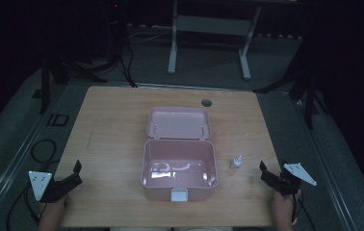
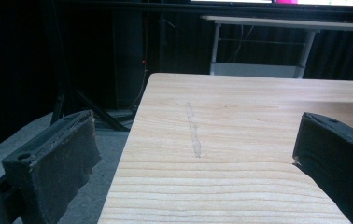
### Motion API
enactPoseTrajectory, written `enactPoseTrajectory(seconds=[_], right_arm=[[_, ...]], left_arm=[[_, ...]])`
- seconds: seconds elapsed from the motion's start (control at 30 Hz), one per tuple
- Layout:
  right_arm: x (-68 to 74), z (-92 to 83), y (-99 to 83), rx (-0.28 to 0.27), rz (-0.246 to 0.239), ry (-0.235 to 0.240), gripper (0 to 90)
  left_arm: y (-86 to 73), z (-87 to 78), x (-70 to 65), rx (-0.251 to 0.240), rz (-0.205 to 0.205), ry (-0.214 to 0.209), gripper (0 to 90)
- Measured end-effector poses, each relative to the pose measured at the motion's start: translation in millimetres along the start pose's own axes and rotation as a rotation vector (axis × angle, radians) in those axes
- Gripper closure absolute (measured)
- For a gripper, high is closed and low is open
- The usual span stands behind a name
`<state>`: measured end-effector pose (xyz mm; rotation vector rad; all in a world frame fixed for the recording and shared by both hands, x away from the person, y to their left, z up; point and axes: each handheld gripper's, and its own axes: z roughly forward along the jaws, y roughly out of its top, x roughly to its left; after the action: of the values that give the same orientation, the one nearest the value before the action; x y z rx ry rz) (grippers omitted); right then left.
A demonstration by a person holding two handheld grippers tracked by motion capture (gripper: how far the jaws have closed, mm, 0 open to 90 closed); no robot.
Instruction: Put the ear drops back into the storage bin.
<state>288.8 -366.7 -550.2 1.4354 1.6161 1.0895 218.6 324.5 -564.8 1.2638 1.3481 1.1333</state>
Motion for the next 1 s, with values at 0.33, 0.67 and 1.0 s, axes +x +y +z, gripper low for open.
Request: enactPoseTrajectory(seconds=[0.33, 0.67, 1.0], right_arm=[[4.5, 5.1, 4.2, 0.060, -0.041, 0.029, 13.4], [6.9, 8.4, 13.3, 0.210, -0.090, 0.079, 19.2], [9.1, 10.2, 17.9, 0.460, -0.109, 0.164, 13.2]], left_arm=[[0.0, 0.1, -0.2, -0.002, 0.002, -0.002, 0.4], [-0.1, -0.3, 0.5, -0.004, -0.002, -0.006, 0.4], [-0.1, -0.2, 0.3, -0.002, 0.001, -0.005, 0.4]])
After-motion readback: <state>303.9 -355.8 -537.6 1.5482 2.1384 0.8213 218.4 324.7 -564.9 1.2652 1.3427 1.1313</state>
